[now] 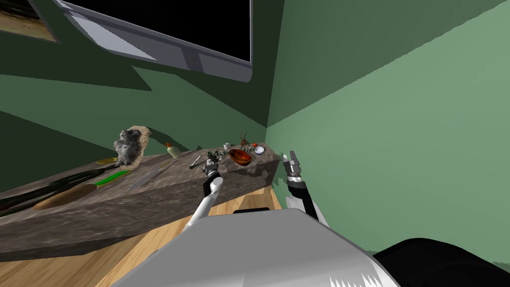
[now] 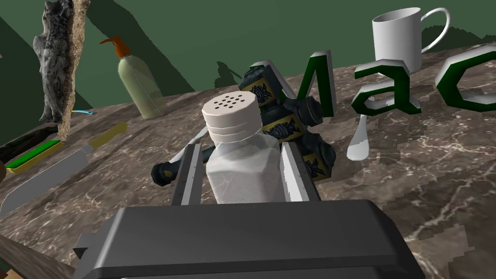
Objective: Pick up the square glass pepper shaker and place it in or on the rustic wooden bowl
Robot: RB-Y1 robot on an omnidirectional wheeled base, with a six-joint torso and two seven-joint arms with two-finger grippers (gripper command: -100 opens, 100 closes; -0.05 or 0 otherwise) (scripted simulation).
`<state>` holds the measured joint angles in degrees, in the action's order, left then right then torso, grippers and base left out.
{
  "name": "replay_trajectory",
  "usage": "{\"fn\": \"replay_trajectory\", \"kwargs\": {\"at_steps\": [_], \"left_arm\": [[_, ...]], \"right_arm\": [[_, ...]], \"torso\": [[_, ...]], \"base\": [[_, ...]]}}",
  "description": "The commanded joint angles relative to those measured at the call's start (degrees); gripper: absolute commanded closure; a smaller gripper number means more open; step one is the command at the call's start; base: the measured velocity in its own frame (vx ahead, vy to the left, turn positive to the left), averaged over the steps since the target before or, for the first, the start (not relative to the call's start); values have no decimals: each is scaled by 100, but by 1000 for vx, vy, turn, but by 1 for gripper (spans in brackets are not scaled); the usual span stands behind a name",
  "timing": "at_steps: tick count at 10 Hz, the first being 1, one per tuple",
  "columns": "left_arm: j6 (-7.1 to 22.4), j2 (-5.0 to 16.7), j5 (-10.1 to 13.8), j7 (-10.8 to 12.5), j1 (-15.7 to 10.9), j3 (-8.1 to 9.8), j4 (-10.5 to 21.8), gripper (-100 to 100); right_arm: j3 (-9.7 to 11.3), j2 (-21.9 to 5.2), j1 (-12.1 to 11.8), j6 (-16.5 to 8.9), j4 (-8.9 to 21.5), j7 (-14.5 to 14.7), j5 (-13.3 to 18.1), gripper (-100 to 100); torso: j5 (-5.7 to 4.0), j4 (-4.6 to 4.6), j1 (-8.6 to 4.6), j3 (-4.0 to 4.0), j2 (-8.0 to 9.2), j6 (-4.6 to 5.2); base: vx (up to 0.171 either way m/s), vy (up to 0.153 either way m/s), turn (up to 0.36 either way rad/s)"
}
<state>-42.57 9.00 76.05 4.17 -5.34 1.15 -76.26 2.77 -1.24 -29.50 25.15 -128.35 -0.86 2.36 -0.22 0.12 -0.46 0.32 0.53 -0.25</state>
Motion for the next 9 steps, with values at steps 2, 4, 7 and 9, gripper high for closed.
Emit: {"fn": "replay_trajectory", "kwargs": {"at_steps": [2, 4, 7, 9], "left_arm": [[-52, 73, 162, -404, -169, 95, -108, 100], [-56, 109, 328, -751, -304, 180, -223, 100], [-55, 151, 605, -1237, -518, 297, -375, 100], [-52, 163, 703, -1444, -590, 332, -418, 100]], "right_arm": [[0, 0, 0, 0, 0, 0, 0, 0], [0, 0, 0, 0, 0, 0, 0, 0], [0, 0, 0, 0, 0, 0, 0, 0], [0, 0, -1, 0, 0, 0, 0, 0]], "torso": [[-1, 0, -10, 1, 1, -1], [-2, 2, -13, 4, 6, 1], [-2, 0, -15, -4, -10, 5], [1, -5, -4, -18, -34, 10]], "base": [[-124, -115, 95], [-123, -123, 83], [-87, -121, 73], [-30, -71, 28]]}}
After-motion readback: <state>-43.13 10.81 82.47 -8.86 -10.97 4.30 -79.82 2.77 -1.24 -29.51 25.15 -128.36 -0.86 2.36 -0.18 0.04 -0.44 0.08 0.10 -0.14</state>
